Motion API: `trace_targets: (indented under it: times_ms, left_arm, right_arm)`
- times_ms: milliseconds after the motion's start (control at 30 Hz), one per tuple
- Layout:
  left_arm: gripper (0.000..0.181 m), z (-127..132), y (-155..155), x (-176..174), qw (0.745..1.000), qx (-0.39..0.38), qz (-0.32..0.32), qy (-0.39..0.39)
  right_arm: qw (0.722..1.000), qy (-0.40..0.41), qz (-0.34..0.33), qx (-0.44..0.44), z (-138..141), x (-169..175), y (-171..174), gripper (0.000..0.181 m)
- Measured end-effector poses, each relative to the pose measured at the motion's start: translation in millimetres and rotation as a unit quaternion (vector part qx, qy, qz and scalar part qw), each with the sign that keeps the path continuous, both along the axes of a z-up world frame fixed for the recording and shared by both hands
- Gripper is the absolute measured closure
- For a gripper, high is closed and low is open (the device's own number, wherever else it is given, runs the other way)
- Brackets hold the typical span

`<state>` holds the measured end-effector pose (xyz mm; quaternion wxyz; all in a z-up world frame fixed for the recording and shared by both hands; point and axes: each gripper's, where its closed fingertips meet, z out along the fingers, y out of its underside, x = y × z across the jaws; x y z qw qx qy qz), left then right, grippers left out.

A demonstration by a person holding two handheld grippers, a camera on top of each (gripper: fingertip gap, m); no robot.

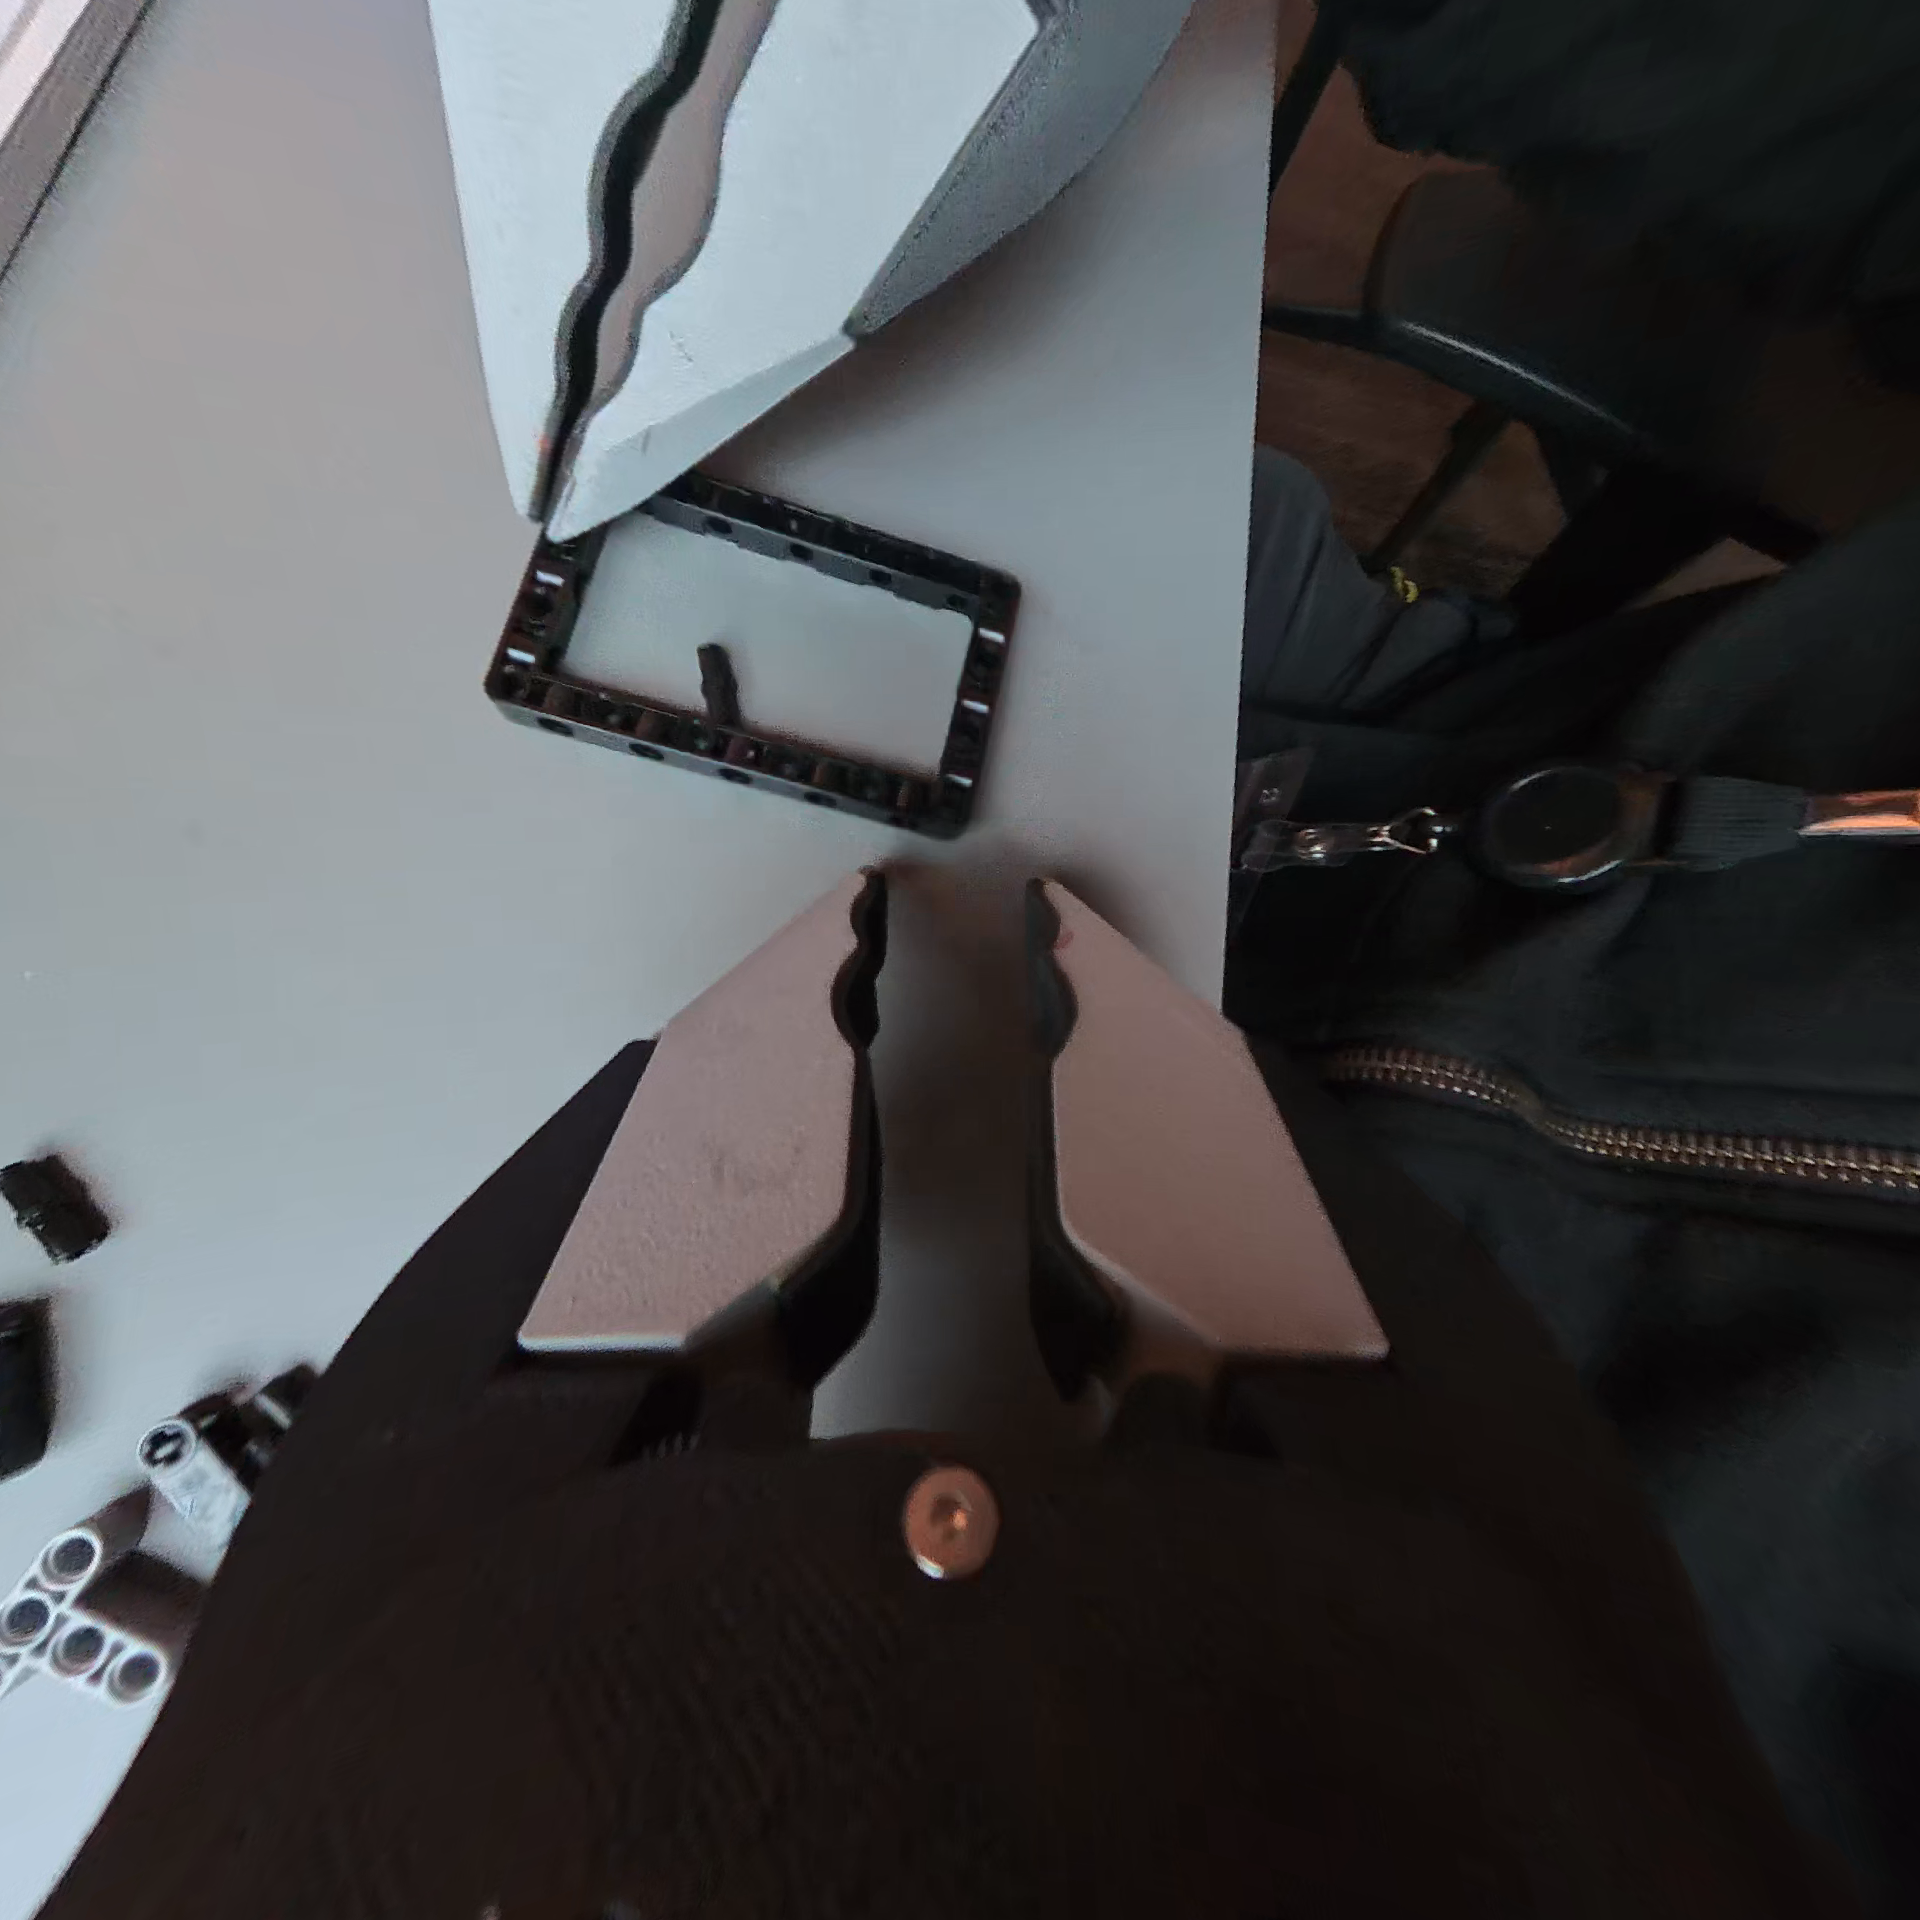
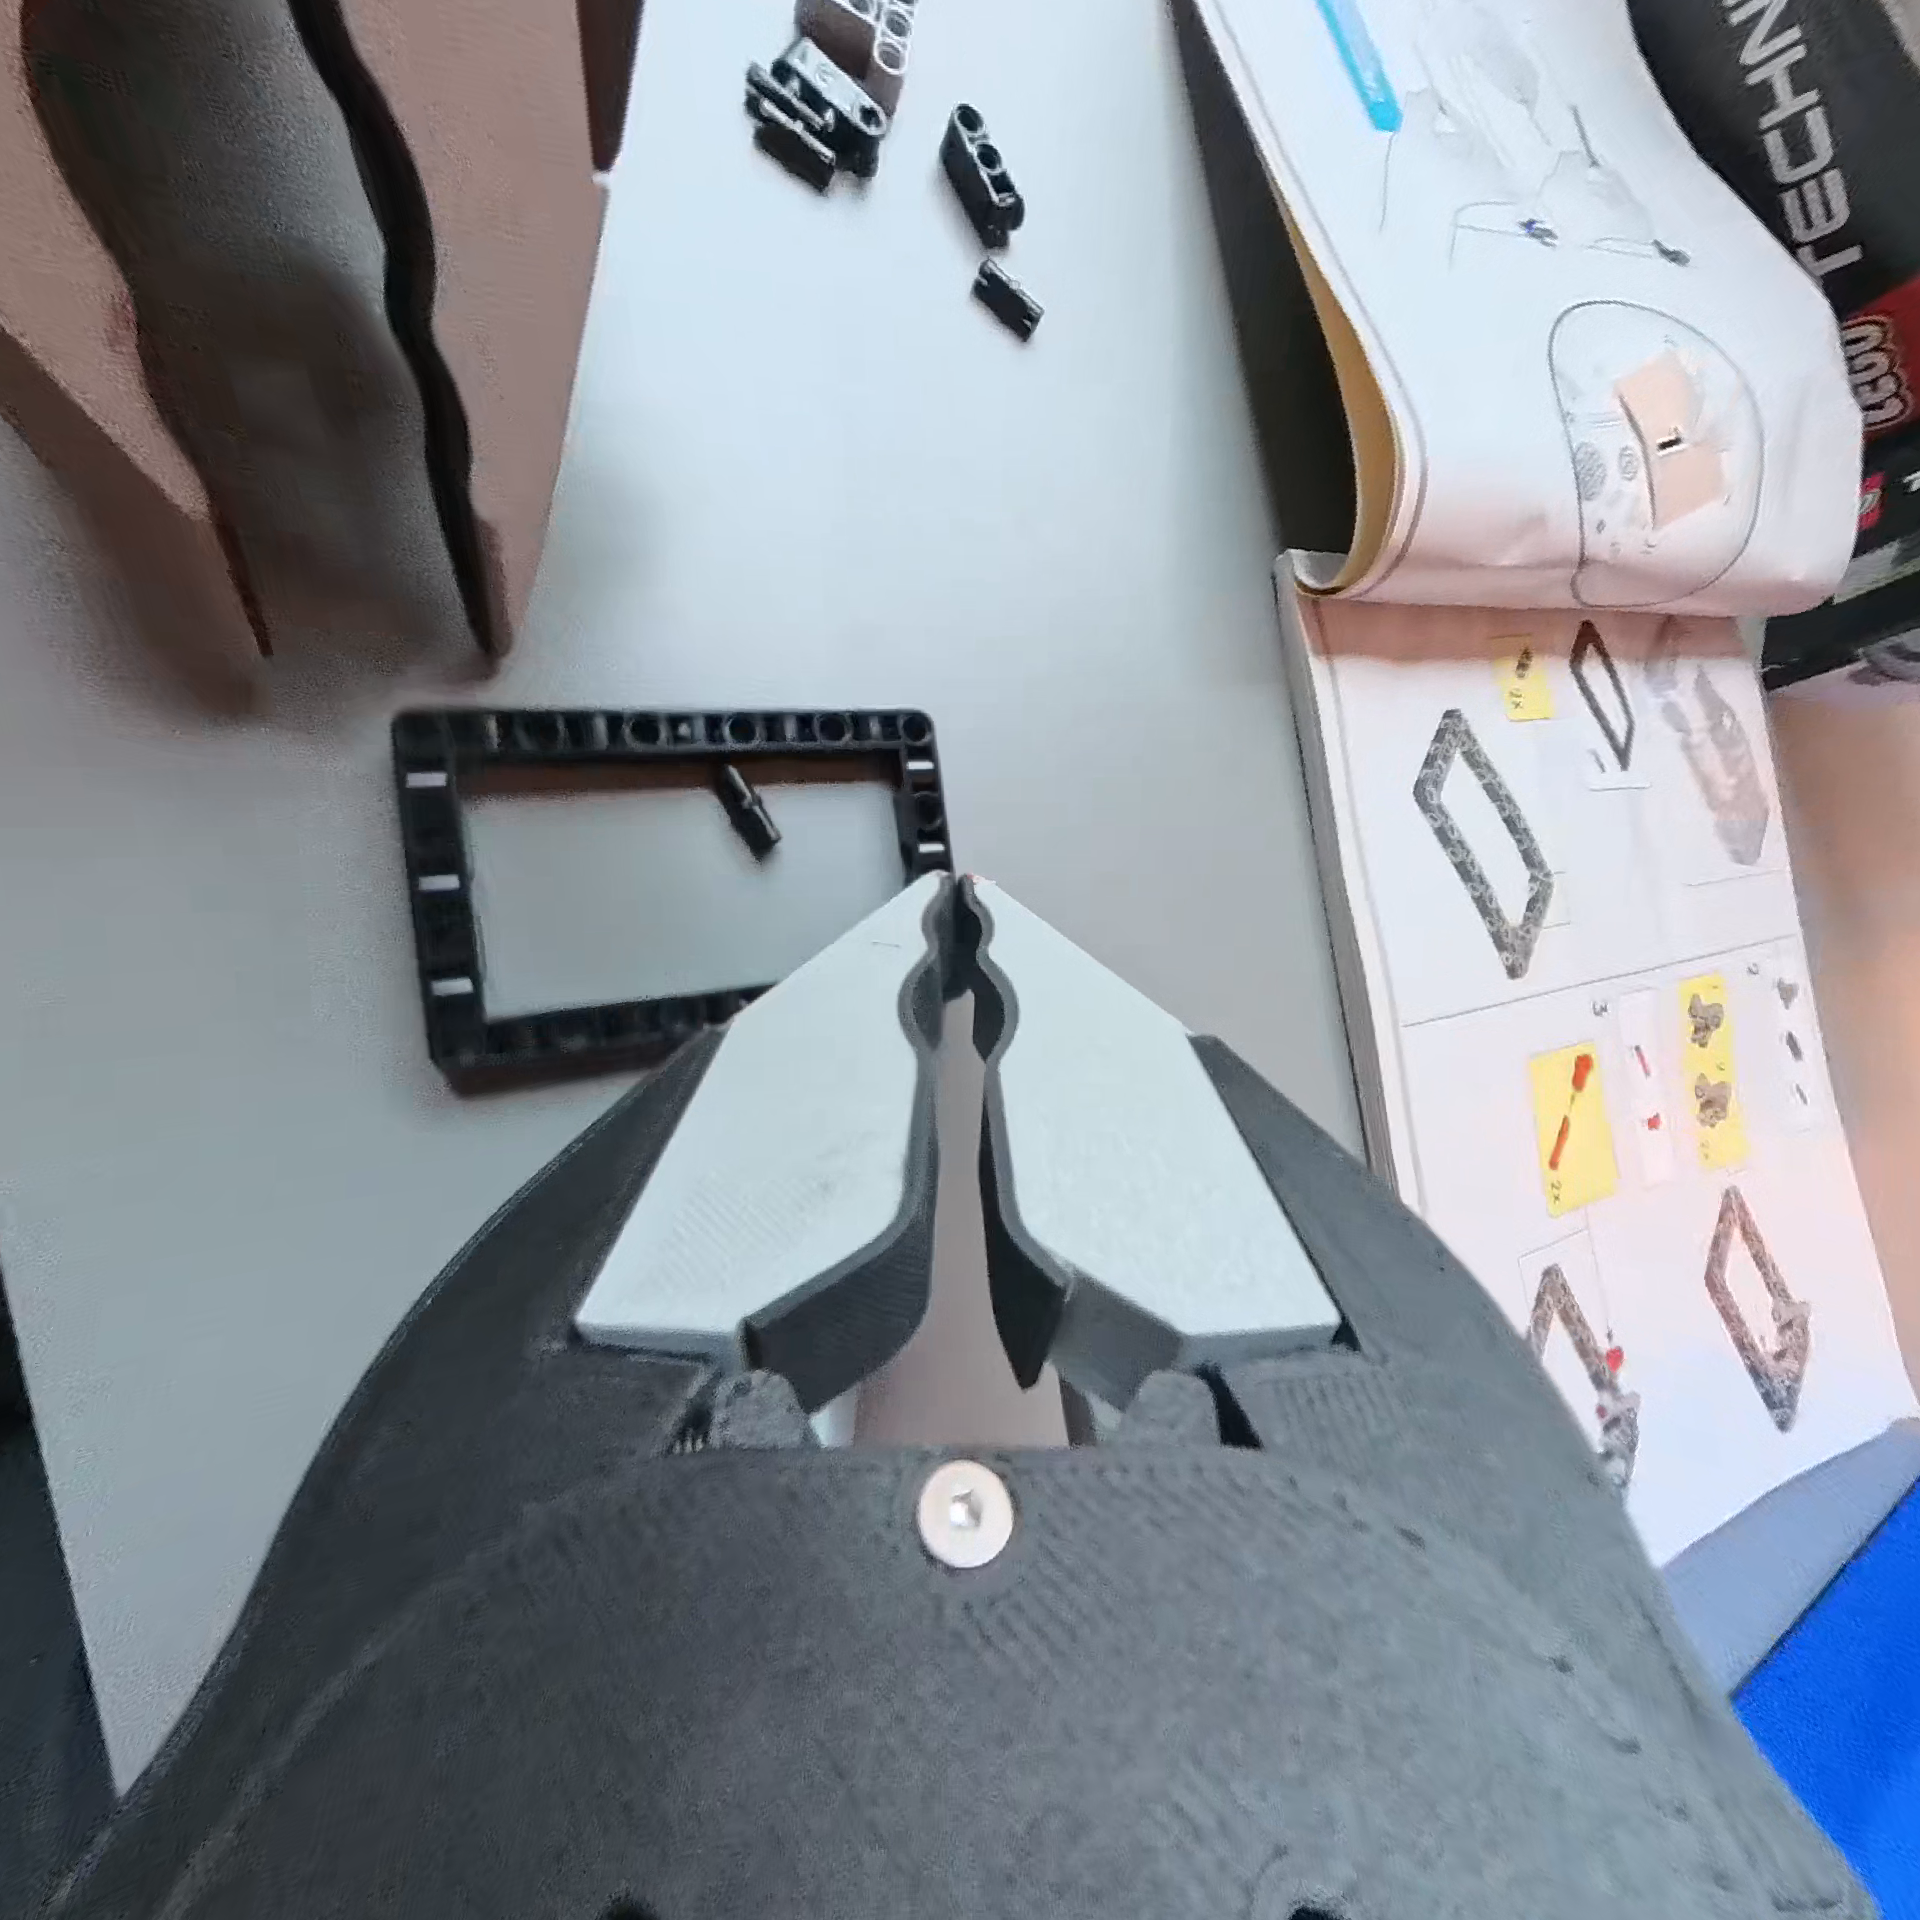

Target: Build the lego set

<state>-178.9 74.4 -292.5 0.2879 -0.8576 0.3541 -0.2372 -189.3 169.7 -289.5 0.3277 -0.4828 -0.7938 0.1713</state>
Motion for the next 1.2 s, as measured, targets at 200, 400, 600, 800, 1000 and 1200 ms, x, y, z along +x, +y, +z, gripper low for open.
trace_targets:
  times_ms: [200,400,600,800,1000,1200]
  left_arm:
    - [0.141,4.6,11.4,-14.7,0.999,0.034,0.023,0.024]
    - [0.104,1.6,39.2,-18.4,0.990,0.122,0.001,0.070]
    - [0.091,-3.8,40.0,-7.3,0.992,0.095,-0.048,0.072]
    - [0.082,-2.2,43.5,-6.6,0.990,0.101,-0.062,0.075]
    - [0.084,-6.8,43.1,-4.0,0.992,0.077,-0.072,0.066]
    - [0.091,-6.5,47.6,-4.5,0.994,0.073,-0.054,0.062]
  right_arm:
    - [0.999,0.017,-0.002,-0.033,10.5,5.9,-2.2,0.181]
    - [0.996,0.001,0.081,-0.043,2.0,12.7,-30.0,0.173]
    - [0.990,-0.026,0.133,-0.034,1.8,6.3,-38.2,0.172]
    - [0.987,-0.044,0.154,-0.022,0.6,3.0,-37.1,0.175]
    - [0.984,-0.054,0.167,-0.006,-4.1,2.4,-39.9,0.179]
    - [0.988,-0.058,0.142,0.003,-6.6,2.5,-37.8,0.180]
